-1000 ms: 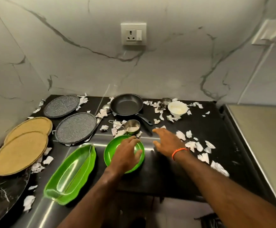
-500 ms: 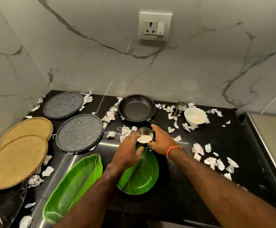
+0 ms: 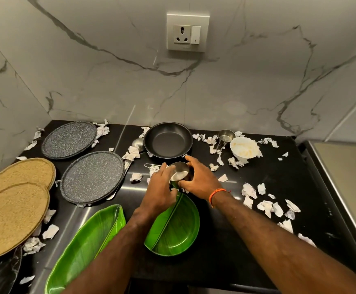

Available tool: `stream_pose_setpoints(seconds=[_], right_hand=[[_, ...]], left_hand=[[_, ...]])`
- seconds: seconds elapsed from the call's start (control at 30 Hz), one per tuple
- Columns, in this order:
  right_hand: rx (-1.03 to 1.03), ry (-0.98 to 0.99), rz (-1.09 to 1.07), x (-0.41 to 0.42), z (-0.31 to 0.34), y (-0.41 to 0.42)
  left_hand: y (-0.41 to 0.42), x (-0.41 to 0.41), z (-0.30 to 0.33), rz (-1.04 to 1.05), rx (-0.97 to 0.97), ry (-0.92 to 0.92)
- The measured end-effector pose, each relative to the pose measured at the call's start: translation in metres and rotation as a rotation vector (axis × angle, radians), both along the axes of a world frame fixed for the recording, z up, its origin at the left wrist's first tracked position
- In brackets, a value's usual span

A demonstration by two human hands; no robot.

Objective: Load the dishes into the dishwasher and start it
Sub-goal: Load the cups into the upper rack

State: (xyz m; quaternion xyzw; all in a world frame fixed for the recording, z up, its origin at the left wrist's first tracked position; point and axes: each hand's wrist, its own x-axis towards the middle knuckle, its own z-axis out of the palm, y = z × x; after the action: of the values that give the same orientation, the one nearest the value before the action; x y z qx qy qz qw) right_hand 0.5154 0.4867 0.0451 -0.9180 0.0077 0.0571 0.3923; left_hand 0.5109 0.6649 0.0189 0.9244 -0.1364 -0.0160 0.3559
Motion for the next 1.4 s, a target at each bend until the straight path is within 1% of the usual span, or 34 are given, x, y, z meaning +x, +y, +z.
stream_pose_setpoints(seconds=[0.13, 0.23, 0.3, 0.4, 0.47, 0.57, 0.67, 0.8, 0.9, 0.97, 1.1, 1.17, 1.27, 1.4], right_hand=[[0.055, -0.116, -0.006, -0.016, 0.015, -0.011], [0.08, -0.232, -0.004, -0.037, 0.028, -0.026], [0.076, -0.302, 0.014, -0.054, 0.037, -0.04], [0.048, -0.356, 0.064, -0.083, 0.047, -0.065], [-0.032, -0.378, 0.092, -0.108, 0.05, -0.09], [-0.097, -0.456, 0.041, -0.146, 0.051, -0.131], [-0.045, -0.485, -0.108, -0.197, 0.055, -0.177], [0.196, -0.467, -0.413, -0.275, 0.054, -0.237], [0.359, -0.422, -0.634, -0.342, 0.047, -0.277], [0.445, -0.418, -0.772, -0.39, 0.037, -0.306], [0.689, -0.394, -0.998, -0.478, 0.02, -0.347], [0.759, -0.406, -1.111, -0.519, 0.014, -0.36], [0.836, -0.409, -1.22, -0.573, 0.004, -0.376], [0.906, -0.401, -1.333, -0.625, -0.01, -0.386]], left_hand=[[-0.008, -0.007, 0.019, -0.032, -0.082, -0.08], [-0.022, -0.022, 0.029, -0.049, -0.105, -0.139], [-0.036, -0.04, 0.036, -0.104, -0.169, -0.194], [-0.061, -0.069, 0.052, -0.194, -0.233, -0.262], [-0.081, -0.089, 0.067, -0.266, -0.26, -0.272], [-0.112, -0.108, 0.083, -0.379, -0.164, -0.274], [-0.156, -0.132, 0.092, -0.458, -0.116, -0.248], [-0.229, -0.171, 0.091, -0.527, -0.104, -0.313], [-0.29, -0.203, 0.083, -0.608, 0.004, -0.375], [-0.334, -0.234, 0.078, -0.706, 0.054, -0.432], [-0.409, -0.298, 0.066, -0.923, 0.05, -0.513], [-0.443, -0.327, 0.059, -1.055, 0.053, -0.533], [-0.49, -0.367, 0.05, -1.236, 0.05, -0.518], [-0.538, -0.416, 0.041, -1.444, 0.044, -0.453]])
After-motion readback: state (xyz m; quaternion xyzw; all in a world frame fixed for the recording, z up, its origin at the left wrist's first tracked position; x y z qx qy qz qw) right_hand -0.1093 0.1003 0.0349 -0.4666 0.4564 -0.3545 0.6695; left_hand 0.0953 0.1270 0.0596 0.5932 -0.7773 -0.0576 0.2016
